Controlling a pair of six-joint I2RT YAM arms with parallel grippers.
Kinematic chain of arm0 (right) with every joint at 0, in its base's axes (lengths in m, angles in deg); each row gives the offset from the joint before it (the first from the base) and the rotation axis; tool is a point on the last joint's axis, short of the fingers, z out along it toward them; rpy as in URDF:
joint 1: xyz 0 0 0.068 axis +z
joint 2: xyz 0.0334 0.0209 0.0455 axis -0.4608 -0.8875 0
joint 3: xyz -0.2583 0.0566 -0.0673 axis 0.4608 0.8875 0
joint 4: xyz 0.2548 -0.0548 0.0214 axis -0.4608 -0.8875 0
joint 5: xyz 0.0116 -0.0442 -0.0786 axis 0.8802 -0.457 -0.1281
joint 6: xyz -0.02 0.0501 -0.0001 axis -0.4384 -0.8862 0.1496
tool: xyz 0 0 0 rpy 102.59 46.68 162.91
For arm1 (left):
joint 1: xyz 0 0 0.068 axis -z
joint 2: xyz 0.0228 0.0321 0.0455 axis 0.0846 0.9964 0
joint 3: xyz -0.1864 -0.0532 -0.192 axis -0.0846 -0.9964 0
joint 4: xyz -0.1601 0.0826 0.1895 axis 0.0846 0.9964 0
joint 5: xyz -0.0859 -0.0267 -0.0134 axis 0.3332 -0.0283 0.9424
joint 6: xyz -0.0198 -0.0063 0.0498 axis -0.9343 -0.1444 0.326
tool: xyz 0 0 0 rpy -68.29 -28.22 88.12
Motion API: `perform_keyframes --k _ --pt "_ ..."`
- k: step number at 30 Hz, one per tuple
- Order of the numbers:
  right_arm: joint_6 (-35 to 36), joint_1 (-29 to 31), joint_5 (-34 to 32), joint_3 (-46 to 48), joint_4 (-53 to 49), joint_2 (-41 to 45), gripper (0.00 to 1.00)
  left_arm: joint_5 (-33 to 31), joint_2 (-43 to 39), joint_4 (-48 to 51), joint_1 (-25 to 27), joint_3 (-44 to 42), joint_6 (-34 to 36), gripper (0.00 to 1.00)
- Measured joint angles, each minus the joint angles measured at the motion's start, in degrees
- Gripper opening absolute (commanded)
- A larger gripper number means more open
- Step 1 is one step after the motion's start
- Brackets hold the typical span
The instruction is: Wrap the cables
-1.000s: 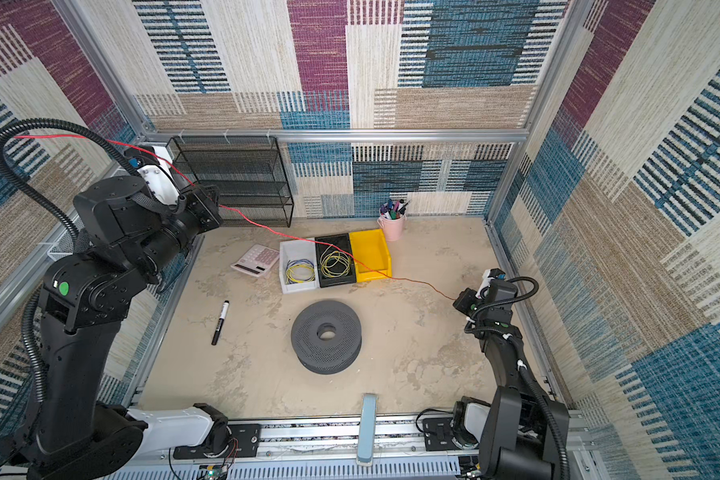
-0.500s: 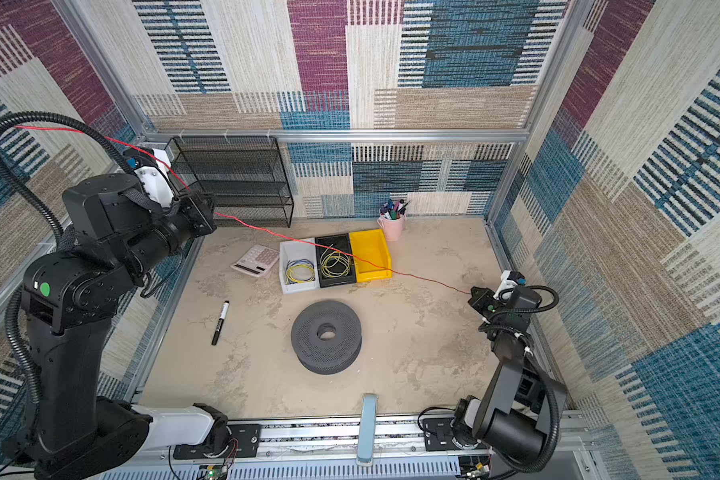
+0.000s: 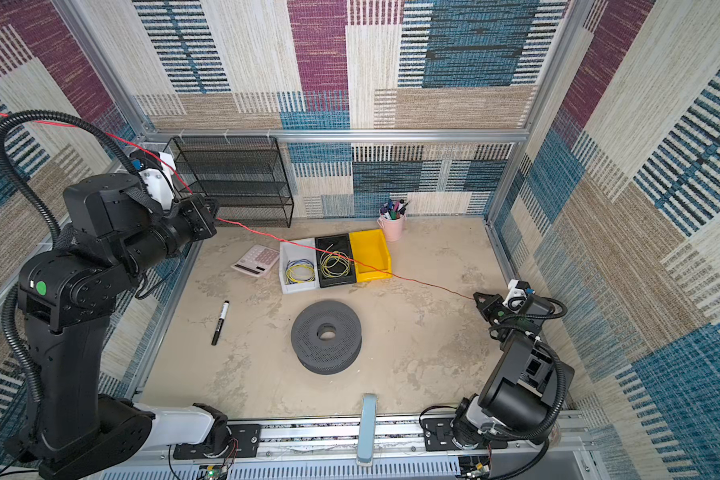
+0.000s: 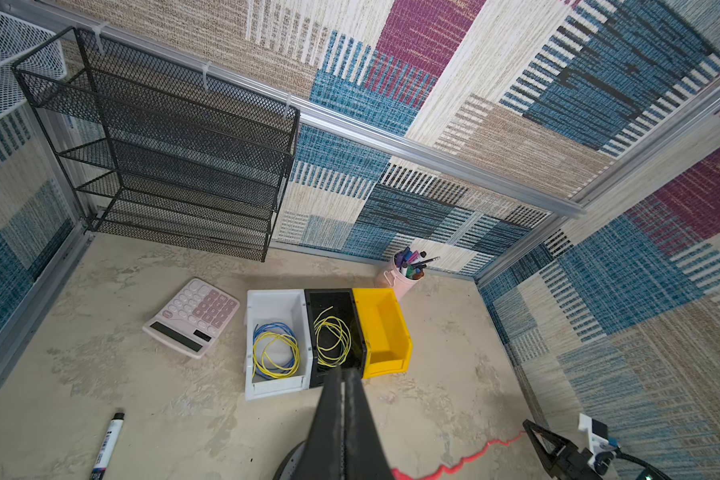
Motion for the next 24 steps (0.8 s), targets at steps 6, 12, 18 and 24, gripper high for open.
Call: perform_keyframes --k 6,12,18,24 --pt "-0.37 -0.04 0.00 -2.84 -0.39 -3.65 0.00 1.62 0.39 0.66 -0.70 0.42 0.42 0.00" --pt "0.26 3.30 -1.79 -8.55 -3.13 -8.33 0.00 4.20 1.79 1.75 -1.14 1.40 2.75 0.00" --pt "2.64 7.21 -7.96 -15.78 -5.90 -14.10 0.00 3.98 -6.40 -4.39 -1.57 -16.98 1.33 0.00" --pt "4.50 10.14 -11.15 -22.77 -9.11 -19.54 0.05 2.84 -13.53 -11.69 -1.66 -33.33 -4.33 0.00"
